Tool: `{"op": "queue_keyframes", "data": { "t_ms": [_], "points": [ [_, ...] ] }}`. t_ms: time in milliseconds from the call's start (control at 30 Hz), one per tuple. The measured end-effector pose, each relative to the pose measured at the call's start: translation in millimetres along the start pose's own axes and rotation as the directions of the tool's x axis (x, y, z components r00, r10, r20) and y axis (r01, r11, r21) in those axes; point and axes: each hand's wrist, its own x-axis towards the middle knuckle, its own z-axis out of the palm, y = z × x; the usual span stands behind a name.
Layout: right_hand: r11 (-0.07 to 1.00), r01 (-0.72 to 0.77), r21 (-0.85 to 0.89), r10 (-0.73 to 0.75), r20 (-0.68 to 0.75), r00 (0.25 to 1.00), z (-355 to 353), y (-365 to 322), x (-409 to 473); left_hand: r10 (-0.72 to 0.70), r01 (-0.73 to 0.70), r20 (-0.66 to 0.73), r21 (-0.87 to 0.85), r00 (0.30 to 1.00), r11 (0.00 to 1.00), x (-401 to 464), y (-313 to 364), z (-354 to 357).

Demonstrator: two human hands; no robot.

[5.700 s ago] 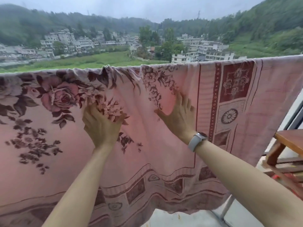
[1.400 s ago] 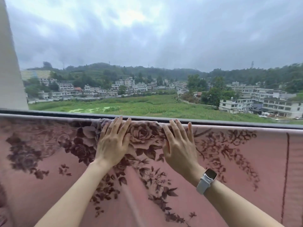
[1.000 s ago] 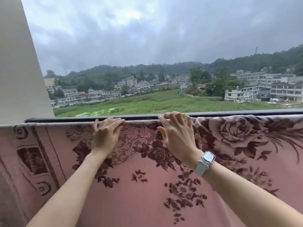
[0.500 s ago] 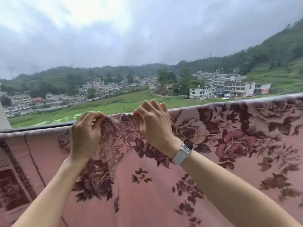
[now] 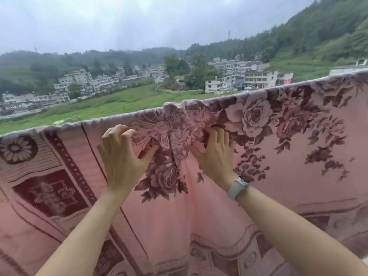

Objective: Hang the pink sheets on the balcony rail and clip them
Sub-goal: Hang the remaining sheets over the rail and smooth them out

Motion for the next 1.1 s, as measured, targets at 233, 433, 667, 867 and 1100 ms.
{"op": "queue_keyframes", "data": {
  "t_ms": [233,433,667,867,1100],
  "points": [
    [0.997,-0.052,0.054,0.053,-0.010,0.999,-13.4,-12.5,2.7,-0.136,0.167,0.302,-0.081,0.944,0.983,-49.2,46.2,25.5],
    [0.999,0.007,0.040,-0.005,-0.034,0.999,-30.1,-1.3,-29.4,-0.275,0.310,0.282,-0.090,0.919,0.946,-37.3,71.1,41.9],
    [0.999,-0.049,0.022,0.049,0.009,0.999,-21.5,8.5,-39.0,-0.188,0.219,0.203,-0.143,0.961,0.965,-56.6,53.3,44.8],
    [0.996,-0.077,-0.044,0.083,0.150,0.985,-16.0,4.3,-31.6,-0.039,0.033,-0.079,-0.078,0.996,0.996,-32.9,7.7,16.4],
    [0.968,0.214,0.130,-0.190,-0.175,0.966,-21.7,-48.1,2.5,-0.017,0.024,-0.123,0.060,0.992,0.998,41.5,-50.8,-24.5]
  ]
}}
